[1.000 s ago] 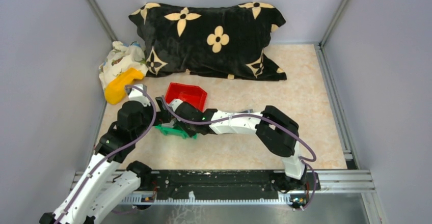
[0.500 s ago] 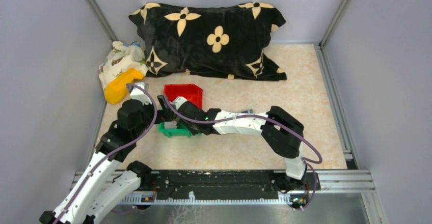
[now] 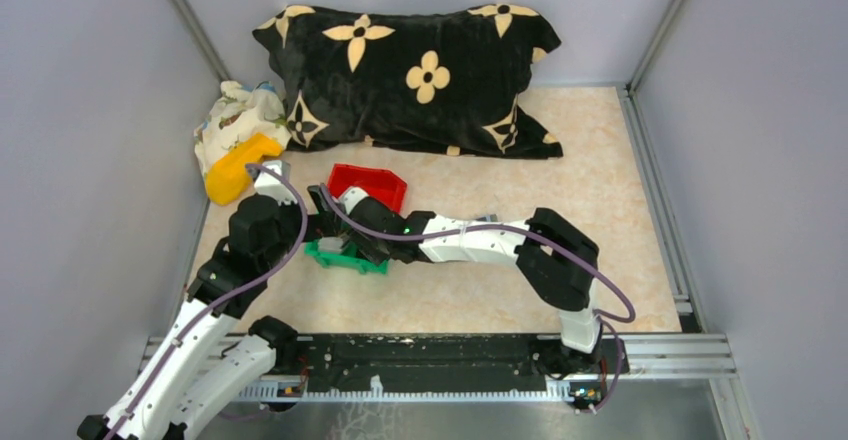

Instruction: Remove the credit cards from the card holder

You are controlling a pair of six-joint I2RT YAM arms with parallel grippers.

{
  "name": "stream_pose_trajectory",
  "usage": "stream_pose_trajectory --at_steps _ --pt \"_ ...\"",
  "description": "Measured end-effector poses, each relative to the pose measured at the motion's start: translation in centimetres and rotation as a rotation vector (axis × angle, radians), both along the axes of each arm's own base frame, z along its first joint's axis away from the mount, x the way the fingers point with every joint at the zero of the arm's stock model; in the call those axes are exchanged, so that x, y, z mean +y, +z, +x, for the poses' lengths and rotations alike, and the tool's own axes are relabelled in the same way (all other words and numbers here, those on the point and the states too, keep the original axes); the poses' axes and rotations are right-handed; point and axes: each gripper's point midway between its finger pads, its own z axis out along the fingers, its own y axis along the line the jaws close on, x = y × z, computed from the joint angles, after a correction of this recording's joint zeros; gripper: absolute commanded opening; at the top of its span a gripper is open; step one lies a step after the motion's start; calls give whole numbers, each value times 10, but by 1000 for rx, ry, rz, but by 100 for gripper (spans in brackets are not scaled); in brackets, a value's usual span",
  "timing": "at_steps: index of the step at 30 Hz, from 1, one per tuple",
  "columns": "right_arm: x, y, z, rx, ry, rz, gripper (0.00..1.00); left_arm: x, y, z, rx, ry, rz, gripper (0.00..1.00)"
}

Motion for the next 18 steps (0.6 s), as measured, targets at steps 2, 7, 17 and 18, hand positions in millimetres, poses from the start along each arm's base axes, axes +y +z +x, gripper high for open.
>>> stream_pose_trajectory --at_steps 2,7,17,18 --pt "-1 3 0 -6 -5 9 47 -1 2 1 -7 -5 -7 99" --pt "-20 22 0 -48 -35 46 47 -21 19 1 -58 -81 -74 99" --pt "-66 73 18 -183 -133 195 45 -86 70 2 -207 -363 -257 99" --pt "-74 72 20 -186 -147 200 44 -95 69 3 -199 -401 -274 99"
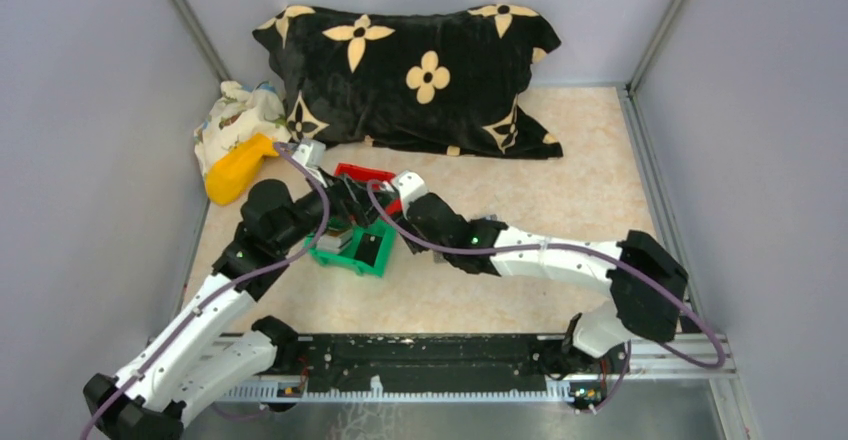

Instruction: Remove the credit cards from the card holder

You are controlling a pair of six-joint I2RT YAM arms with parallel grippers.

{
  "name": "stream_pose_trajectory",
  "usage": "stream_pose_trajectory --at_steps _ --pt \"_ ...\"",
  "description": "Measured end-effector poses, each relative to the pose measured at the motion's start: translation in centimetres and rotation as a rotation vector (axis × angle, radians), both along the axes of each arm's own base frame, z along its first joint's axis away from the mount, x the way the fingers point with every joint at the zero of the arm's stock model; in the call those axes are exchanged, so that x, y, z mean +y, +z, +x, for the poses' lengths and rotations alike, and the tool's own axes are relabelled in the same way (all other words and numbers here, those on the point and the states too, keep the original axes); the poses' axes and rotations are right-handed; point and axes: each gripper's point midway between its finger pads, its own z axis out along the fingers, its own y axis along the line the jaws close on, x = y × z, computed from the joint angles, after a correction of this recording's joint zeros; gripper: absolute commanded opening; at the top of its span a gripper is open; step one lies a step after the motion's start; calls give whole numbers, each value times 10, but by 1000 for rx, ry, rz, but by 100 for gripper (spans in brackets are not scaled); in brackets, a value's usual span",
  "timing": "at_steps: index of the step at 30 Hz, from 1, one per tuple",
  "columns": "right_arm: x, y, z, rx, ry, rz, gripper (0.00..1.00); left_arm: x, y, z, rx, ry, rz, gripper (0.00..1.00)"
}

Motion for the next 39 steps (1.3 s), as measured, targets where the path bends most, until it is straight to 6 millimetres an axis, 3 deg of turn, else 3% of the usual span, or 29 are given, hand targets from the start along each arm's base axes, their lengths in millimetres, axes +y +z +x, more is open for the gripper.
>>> stream_pose_trajectory --at_steps 2,5,8,11,14,17,22,27,39 --pt "-20 -6 4 5 -32 0 43 -16 -6 2 22 -64 -17 99" --pt "-63 -15 12 28 -134 30 31 -24 -36 10 90 -80 -16 99" --pt "-102 4 23 7 -244 120 18 -24 -76 24 195 -44 7 99" --pt "-133 29 35 -33 -339 226 2 -34 -91 30 238 -56 8 99" --pt "-150 32 42 -40 -397 277 0 -51 -104 32 260 -88 13 99" --pt "-161 11 45 11 -431 274 0 -77 -115 28 284 -146 18 99" --pt "-174 -44 36 146 -463 237 0 -124 -141 18 339 -256 21 99" --pt "-178 -70 23 221 -466 246 0 -159 -163 6 395 -347 18 97" --pt "-182 -101 8 291 -479 260 0 -184 -202 -3 524 -434 -69 95"
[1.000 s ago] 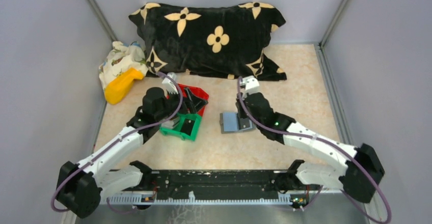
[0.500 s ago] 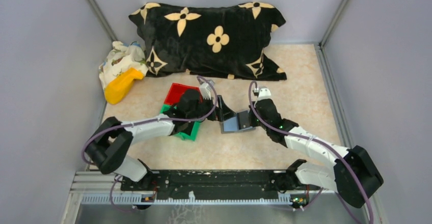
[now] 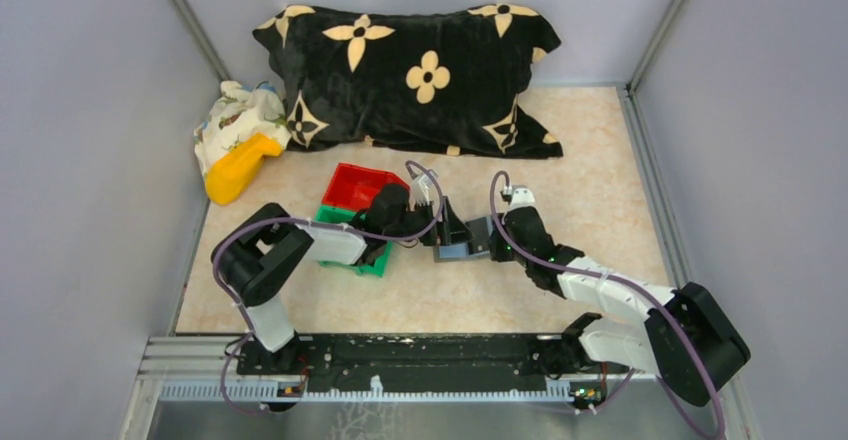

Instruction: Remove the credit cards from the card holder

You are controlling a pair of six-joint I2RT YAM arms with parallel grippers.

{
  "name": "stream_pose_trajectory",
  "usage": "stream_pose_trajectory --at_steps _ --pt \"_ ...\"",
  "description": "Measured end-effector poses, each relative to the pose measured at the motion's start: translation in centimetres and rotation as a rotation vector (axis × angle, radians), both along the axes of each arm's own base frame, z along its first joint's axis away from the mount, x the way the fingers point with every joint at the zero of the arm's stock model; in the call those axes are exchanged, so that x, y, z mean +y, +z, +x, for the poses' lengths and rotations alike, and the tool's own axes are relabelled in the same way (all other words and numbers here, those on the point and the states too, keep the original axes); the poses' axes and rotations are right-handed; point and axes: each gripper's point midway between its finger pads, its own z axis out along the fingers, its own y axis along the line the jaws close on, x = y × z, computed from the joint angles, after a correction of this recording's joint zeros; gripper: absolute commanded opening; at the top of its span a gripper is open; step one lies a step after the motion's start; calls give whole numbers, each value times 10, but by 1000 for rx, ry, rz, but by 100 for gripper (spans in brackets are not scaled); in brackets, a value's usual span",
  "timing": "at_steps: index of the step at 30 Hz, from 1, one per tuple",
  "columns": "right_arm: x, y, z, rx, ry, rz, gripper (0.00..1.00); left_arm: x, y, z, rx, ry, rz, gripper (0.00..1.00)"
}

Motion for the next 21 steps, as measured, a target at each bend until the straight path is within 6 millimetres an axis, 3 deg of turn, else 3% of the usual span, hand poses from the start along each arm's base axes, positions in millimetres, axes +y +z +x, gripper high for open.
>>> stream_pose_trajectory --at_steps 12,21 --pt "-16 -9 1 11 -54 3 0 -6 -12 -1 42 -13 -27 94" --pt "-15 -17 -2 24 -44 4 0 -7 -28 -4 78 -18 -11 94"
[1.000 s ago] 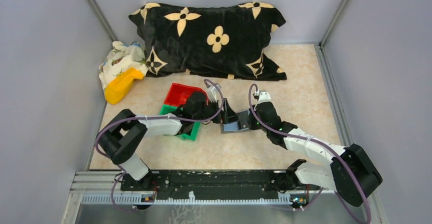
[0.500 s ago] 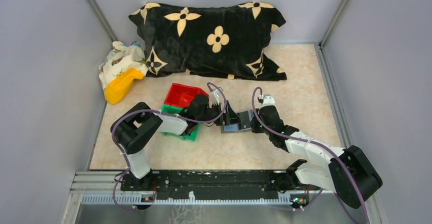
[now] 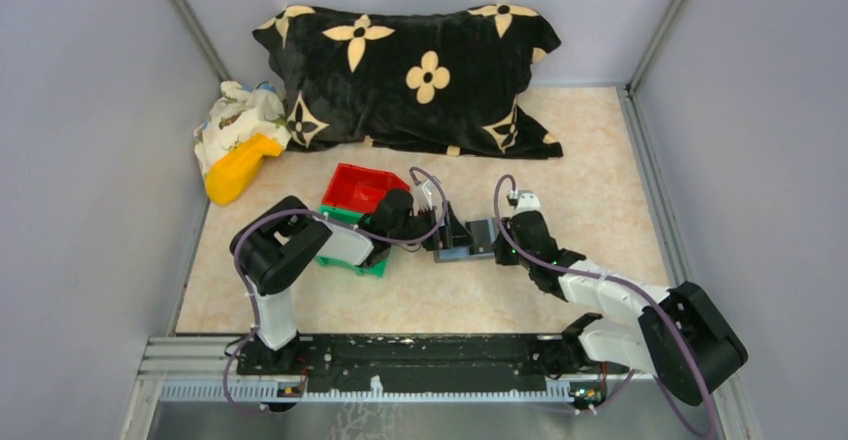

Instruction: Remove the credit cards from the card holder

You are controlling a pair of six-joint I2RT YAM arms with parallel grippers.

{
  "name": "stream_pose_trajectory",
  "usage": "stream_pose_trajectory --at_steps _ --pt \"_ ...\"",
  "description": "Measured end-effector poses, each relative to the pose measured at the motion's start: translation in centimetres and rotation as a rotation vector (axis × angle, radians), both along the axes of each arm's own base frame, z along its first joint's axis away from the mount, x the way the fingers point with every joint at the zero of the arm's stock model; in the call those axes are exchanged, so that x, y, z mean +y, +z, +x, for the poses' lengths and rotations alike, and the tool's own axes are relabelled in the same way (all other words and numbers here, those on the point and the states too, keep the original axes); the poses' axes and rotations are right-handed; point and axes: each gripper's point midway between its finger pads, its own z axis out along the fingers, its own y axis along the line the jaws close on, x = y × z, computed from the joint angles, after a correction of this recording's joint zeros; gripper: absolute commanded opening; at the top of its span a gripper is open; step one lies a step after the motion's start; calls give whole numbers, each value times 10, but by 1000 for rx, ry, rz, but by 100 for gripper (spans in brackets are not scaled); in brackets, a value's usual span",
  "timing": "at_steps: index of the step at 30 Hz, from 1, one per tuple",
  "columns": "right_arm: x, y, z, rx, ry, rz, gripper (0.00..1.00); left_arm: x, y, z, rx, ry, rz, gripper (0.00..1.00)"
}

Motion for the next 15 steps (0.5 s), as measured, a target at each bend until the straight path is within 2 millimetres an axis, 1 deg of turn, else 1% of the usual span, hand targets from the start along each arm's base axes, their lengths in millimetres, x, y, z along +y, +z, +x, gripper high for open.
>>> stream_pose_trajectory --at_steps 7,15 --pt "2 -8 -5 18 17 7 0 -6 -1 2 6 -4 -16 93" --pt "4 -9 -5 20 16 32 0 -11 -3 5 19 0 -43 97"
